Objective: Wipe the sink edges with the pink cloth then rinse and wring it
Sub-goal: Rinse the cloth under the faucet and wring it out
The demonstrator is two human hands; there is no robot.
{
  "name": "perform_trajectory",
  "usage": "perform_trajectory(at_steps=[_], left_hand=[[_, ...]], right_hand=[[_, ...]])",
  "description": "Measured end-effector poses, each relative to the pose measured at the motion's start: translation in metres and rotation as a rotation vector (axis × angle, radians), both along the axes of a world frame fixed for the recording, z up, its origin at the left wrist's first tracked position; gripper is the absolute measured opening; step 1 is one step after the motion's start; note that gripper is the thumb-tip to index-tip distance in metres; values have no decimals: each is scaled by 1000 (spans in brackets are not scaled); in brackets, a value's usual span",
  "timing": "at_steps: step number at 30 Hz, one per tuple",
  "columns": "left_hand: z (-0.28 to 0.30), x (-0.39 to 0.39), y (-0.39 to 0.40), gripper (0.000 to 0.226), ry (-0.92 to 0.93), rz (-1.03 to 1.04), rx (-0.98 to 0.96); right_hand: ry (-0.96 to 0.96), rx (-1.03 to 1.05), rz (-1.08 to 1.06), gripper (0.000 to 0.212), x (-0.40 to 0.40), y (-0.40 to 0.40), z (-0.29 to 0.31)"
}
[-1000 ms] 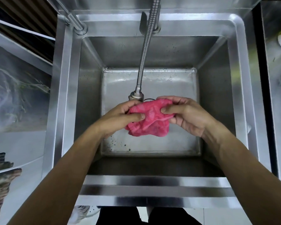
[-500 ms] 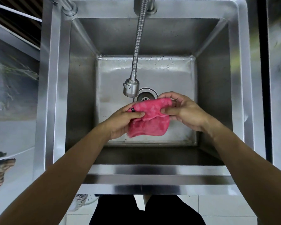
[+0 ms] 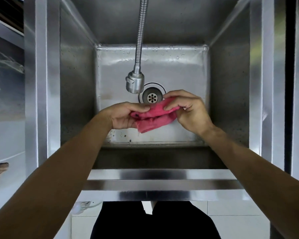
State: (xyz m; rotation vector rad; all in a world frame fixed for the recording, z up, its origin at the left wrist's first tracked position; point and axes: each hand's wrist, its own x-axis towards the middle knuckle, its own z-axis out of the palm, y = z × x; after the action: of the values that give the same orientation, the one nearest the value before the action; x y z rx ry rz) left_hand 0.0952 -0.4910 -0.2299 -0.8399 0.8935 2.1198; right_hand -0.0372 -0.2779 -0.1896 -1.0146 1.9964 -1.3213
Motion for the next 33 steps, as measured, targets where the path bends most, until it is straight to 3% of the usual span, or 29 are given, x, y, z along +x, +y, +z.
perform_trajectory(at_steps=[4,7,9,11,13,15,18,20,23,25,27,29,31,33], left_hand=[[4,-19,-15,77,62,-426,108],[6,-33,-9,64,101,-594,66],[6,-37,-2,55,101,-662,-140],[6,-38,7,45,127,-651,-361],[7,-39,13,41,249,-599,-564],[10,-40,15,44,441,-570,-776],[9,-36,17,46,679,-639,-1101],[3,-29,24,45,806,-670,-1279],[-10,-21,34,51,945,-672,-1527],[-16,-24,37,44,909,-736,-1697],[-20,-31,37,34,775,-784,-1753],[-22,-39,36,24,610,-814,-1702],[-20,-47,34,12,431,-856,-1559],[-18,-54,33,15,295,-886,-1362]], right_hand=[[-50,-17,17,45,5,-3,4],[-342,183,188,43,-18,-5,11],[-703,373,325,55,-43,-6,12],[-932,458,261,59,-62,-12,8],[-824,550,267,61,-76,-24,-1],[-786,648,388,80,-83,-36,-11],[-1081,808,628,98,-79,-48,-25],[-1133,882,764,99,-69,-50,-33],[-1017,975,724,76,-53,-53,-41],[-875,1029,680,59,-46,-57,-41],[-535,1096,656,45,-39,-61,-37],[-147,1087,600,31,-30,-65,-36],[86,1015,523,19,-21,-64,-35],[340,936,493,23,-16,-59,-38]])
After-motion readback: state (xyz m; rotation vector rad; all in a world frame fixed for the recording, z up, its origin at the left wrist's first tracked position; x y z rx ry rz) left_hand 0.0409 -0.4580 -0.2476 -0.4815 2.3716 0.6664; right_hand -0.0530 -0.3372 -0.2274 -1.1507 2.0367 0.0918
